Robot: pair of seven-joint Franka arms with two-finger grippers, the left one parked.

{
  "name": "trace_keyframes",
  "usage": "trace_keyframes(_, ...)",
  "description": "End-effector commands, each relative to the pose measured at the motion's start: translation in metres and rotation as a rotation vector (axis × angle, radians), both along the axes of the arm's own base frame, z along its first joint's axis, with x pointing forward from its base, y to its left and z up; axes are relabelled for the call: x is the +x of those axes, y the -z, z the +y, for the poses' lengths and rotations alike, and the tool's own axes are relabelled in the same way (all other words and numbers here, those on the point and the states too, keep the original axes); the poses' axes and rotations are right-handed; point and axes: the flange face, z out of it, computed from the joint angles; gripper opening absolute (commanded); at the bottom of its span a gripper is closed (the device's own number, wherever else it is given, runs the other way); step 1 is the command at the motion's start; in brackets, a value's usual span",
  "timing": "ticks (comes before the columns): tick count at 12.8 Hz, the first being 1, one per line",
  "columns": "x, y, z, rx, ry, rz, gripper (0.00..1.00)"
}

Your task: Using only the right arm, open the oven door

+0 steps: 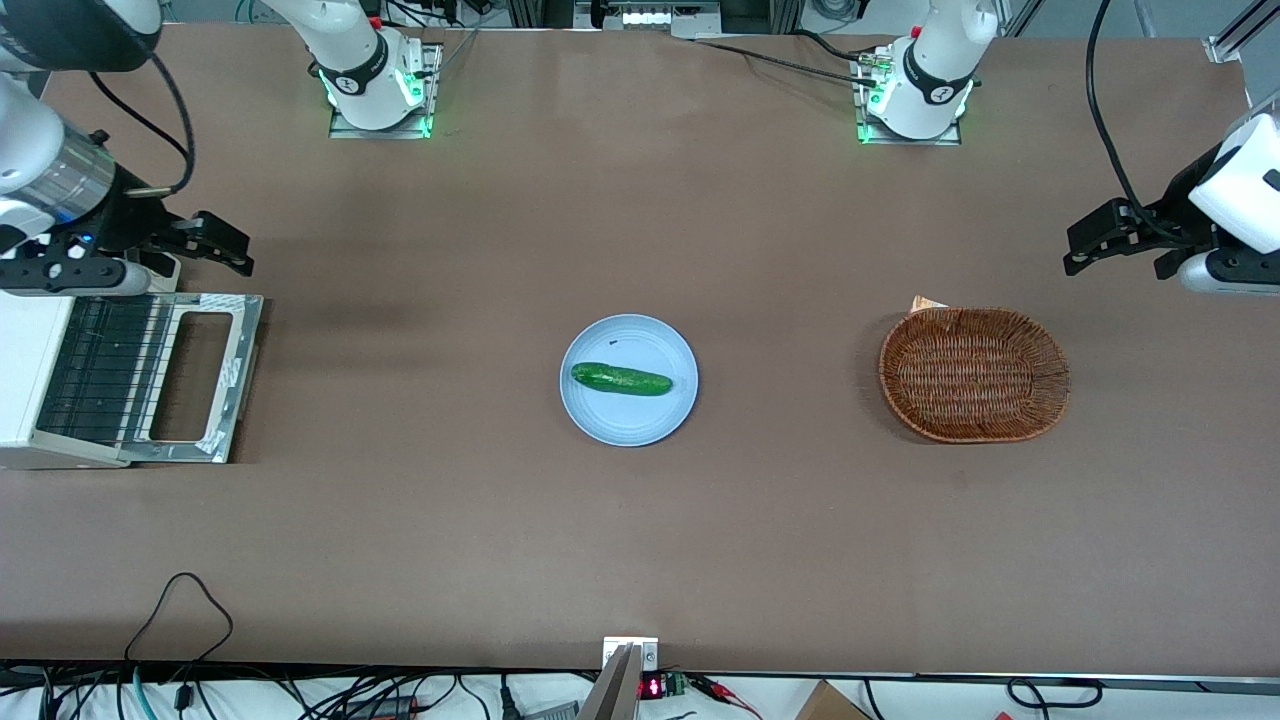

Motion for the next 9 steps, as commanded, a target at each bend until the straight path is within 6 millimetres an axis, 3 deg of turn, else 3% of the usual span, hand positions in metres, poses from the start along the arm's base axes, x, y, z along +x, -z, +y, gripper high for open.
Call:
trace_keyframes(1,-0.0001,-0.0043,-0.0017,0.022,-0.003,0.006,1.00)
trace_keyframes(9,0.0020,-0.0014,-0.0045,0.008,-0.008,0.010,1.00)
